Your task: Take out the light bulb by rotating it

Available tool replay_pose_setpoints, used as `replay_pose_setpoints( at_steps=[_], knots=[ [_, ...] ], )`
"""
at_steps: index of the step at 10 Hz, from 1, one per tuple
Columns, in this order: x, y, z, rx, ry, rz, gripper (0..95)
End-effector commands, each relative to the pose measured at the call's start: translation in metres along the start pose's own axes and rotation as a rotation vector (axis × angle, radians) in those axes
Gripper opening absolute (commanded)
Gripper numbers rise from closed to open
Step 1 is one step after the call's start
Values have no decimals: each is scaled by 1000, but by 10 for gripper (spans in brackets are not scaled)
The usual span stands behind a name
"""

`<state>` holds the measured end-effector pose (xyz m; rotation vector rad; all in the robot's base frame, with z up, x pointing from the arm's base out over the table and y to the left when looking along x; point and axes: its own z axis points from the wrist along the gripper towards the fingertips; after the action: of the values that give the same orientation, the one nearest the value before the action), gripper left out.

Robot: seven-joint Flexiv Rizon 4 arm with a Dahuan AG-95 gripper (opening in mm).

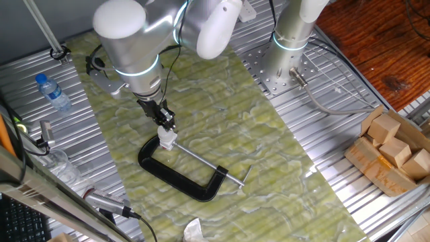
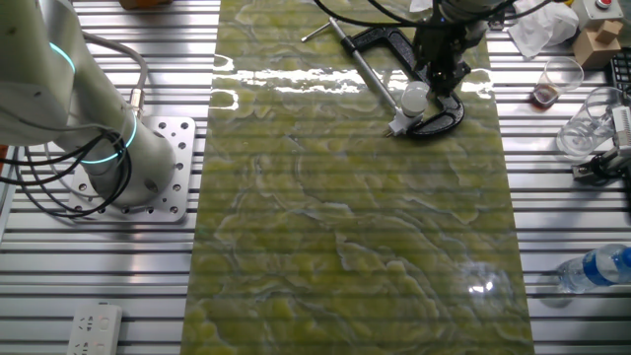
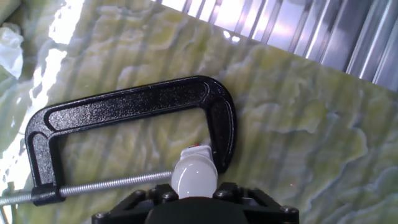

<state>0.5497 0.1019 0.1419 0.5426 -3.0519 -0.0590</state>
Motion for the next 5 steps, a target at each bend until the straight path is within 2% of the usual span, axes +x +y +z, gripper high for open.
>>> replay_pose_setpoints(
  at_steps=[1,5],
  knots=[
    [-2,0,8,0,1,28,760],
    [-5,-3,24,7,7,93,760]
  ],
)
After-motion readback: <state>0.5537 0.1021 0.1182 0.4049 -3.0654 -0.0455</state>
